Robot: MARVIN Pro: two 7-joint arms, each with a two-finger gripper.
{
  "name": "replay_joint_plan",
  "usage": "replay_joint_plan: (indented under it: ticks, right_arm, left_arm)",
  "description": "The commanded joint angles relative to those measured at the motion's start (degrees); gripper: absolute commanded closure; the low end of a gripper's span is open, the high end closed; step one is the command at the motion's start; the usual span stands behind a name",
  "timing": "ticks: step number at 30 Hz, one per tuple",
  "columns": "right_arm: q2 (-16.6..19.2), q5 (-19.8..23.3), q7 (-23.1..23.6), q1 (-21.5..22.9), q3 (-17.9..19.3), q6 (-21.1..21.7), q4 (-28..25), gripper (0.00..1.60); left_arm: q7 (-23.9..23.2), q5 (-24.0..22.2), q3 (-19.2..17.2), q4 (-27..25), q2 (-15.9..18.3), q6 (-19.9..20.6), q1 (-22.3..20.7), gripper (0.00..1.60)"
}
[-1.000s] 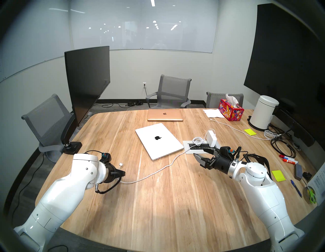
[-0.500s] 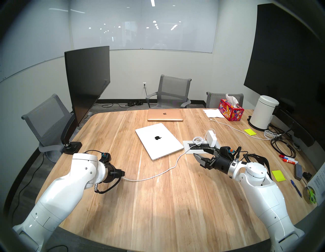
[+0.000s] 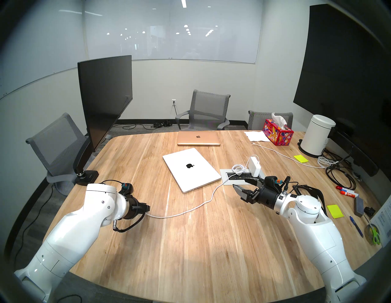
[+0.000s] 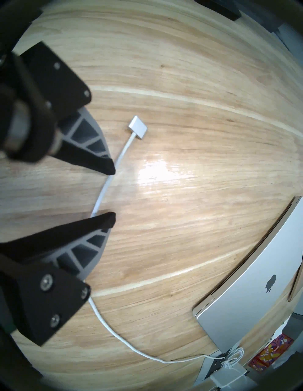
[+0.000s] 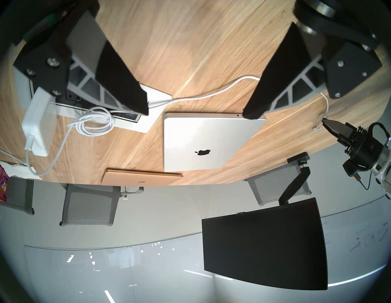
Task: Unplug the charging cable from the port of the MacBook and lay it on the desk
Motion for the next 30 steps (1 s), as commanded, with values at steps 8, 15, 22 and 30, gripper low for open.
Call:
replay_joint_plan:
  ticks: [8,15,22,30]
  right_arm:
    - [0.1,0.1,-0.1,0.5,0.3,0.1,-0.9,0.0]
    - [0.1,0.1,0.0,0.5,0.3,0.0,-0.8,0.0]
    - [0.1,0.1,0.0,0.5,0.3,0.0,-0.8,0.0]
    - [0.1,0.1,0.0,0.5,0.3,0.0,-0.8,0.0]
  left_arm:
    - [-3.9,3.2,-2.6,-3.4,1.8,-6.8,2.1,0.74]
    - [-8.4,8.6,-4.7,-4.1,2.5,-13.5,4.4,0.6]
    - [-16.0,13.0,-8.0,-2.8,2.8,-19.8,6.9,0.24]
    - [-25.3,18.7,-10.0,-1.0,4.7,-28.2,9.6,0.24]
